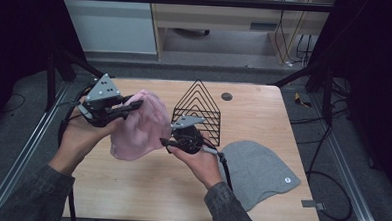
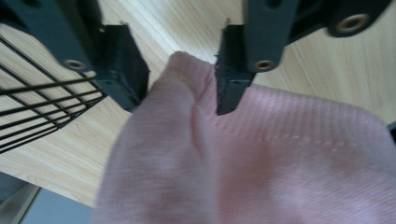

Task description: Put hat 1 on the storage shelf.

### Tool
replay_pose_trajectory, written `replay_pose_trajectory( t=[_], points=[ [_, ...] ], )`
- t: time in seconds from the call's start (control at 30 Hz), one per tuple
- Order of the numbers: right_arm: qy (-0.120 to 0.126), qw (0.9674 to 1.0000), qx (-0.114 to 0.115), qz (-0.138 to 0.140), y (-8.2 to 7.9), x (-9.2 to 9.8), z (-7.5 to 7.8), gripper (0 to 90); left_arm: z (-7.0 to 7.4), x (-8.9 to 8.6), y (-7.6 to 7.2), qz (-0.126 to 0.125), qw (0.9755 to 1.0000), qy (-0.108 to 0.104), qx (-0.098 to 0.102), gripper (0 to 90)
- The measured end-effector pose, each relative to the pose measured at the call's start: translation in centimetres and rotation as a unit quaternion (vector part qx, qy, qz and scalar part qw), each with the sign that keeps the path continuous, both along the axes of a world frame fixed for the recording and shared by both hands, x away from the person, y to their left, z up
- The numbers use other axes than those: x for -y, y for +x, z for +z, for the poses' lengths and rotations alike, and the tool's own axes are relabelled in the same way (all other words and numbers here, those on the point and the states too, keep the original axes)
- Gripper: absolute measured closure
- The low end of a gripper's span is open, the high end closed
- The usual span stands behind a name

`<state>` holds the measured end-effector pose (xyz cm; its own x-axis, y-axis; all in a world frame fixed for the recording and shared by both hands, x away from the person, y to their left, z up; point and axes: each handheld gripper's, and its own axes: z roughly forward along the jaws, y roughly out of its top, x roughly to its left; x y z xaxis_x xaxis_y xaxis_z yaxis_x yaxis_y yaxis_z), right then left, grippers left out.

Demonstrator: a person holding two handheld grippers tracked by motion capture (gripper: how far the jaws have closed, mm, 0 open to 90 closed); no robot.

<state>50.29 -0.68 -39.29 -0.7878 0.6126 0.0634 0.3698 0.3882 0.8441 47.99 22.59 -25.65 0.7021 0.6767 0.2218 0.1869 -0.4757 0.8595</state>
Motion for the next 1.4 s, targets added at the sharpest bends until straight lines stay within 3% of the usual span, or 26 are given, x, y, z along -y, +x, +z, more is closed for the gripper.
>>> replay_pose_trajectory(
  t=[0.07,0.23,0.33,0.43,0.53,0.67,1.0,1.03,1.17,1.4],
  points=[
    [0.006,0.9999,0.002,0.010,0.6,0.0,0.5,72.2,0.1,-0.2,0.1,0.002,1.0000,-0.005,0.000,76.8],
    [0.013,0.9997,0.010,0.019,1.2,0.9,1.7,83.8,0.6,-1.3,0.5,0.006,0.9998,-0.019,-0.006,76.7],
    [0.011,0.9997,0.012,0.018,1.3,1.5,2.2,84.1,0.7,-1.5,0.7,0.009,0.9998,-0.017,-0.005,76.6],
    [-0.003,0.9997,0.017,0.015,1.2,2.9,3.1,84.4,0.8,-1.9,1.3,0.008,0.9999,0.000,-0.009,76.5],
    [-0.006,0.9996,0.026,0.005,1.5,4.4,4.4,84.7,1.2,-1.9,2.2,-0.004,0.9999,-0.003,-0.014,76.2],
    [-0.007,0.9990,0.044,-0.010,2.1,5.8,6.7,84.7,2.5,-1.0,3.3,-0.012,0.9999,-0.006,-0.003,76.0],
    [0.016,0.9968,0.061,-0.049,4.8,7.4,9.8,84.4,6.0,1.7,7.6,-0.005,0.9994,-0.024,0.026,75.4],
    [0.016,0.9966,0.061,-0.053,5.1,7.6,10.0,84.5,6.2,2.3,8.6,-0.002,0.9994,-0.022,0.028,75.5],
    [0.015,0.9958,0.060,-0.067,6.1,8.2,10.2,84.4,6.3,3.3,9.8,0.000,0.9994,-0.016,0.031,75.4],
    [0.004,0.9937,0.055,-0.098,8.0,9.4,9.4,84.3,5.0,4.9,12.4,0.005,0.9994,-0.011,0.031,75.4]
  ],
)
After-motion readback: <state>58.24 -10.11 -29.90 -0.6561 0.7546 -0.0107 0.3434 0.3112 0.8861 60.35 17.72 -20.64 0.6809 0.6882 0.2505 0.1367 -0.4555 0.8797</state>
